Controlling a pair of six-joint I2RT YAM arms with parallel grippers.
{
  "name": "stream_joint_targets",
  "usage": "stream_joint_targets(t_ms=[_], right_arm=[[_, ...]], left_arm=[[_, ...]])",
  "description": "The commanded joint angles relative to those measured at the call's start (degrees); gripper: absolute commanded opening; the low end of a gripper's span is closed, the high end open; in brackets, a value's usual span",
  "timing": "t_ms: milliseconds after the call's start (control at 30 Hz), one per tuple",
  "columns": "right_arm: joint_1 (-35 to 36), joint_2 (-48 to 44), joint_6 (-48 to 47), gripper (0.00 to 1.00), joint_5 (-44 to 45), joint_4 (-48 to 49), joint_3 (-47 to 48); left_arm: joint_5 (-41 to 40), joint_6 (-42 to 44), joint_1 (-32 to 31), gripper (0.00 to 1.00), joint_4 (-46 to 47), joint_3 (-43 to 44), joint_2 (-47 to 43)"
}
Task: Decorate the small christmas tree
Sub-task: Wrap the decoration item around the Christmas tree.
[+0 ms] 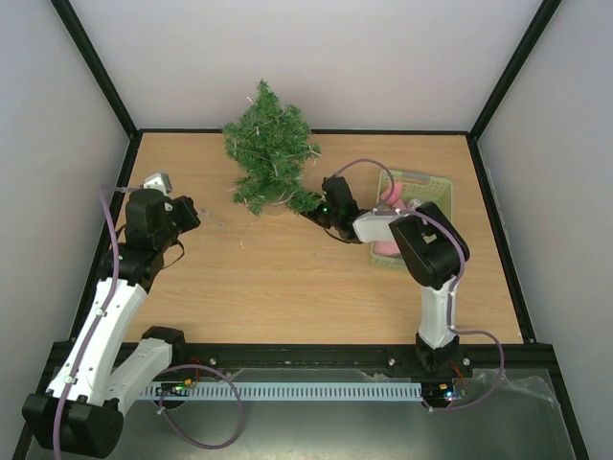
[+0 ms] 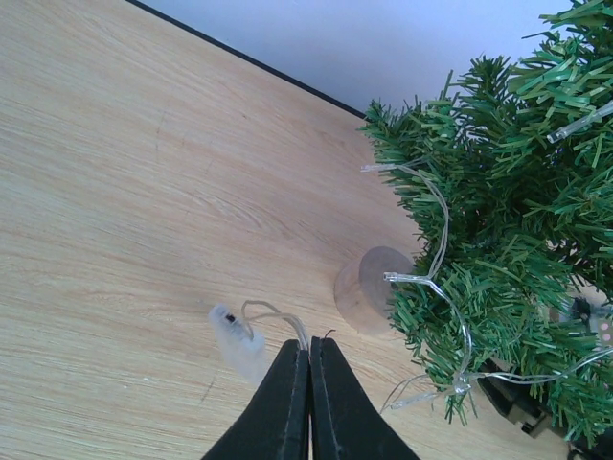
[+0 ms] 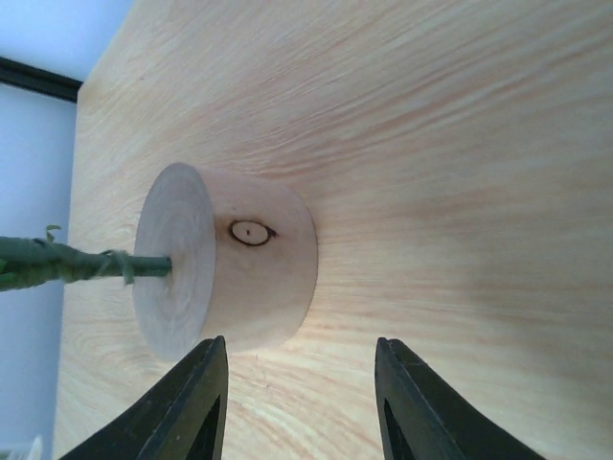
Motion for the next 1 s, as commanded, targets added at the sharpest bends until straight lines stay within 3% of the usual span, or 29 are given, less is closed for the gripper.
stream_joint_targets(t_ms=[0, 300, 600, 800, 967], right_arm=[[-0.26, -4.89, 9.36, 0.41, 3.15, 2.78, -4.47], [4.84, -6.77, 24.95, 0.38, 8.91, 17.25, -12.91], [9.91, 0.72, 39.84, 0.35, 19.39, 32.41, -13.01], [10.25, 6.45, 38.68, 0.35, 20.73, 33.14, -7.2], [10.17, 9.47, 34.61, 0.35, 17.97, 28.29, -1.46]], left_arm=[[0.1, 0.67, 0.21, 0.02, 1.97, -0.19, -0.46], [0.47, 1.64, 0.21, 0.02, 3.07, -0.24, -0.69], [1.49, 1.54, 0.23, 0.03, 4.13, -0.42, -0.55], [1.16, 1.23, 0.21, 0.02, 4.14, -0.71, -0.56], [1.12, 1.39, 0.21, 0.02, 3.3, -0.25, -1.45]])
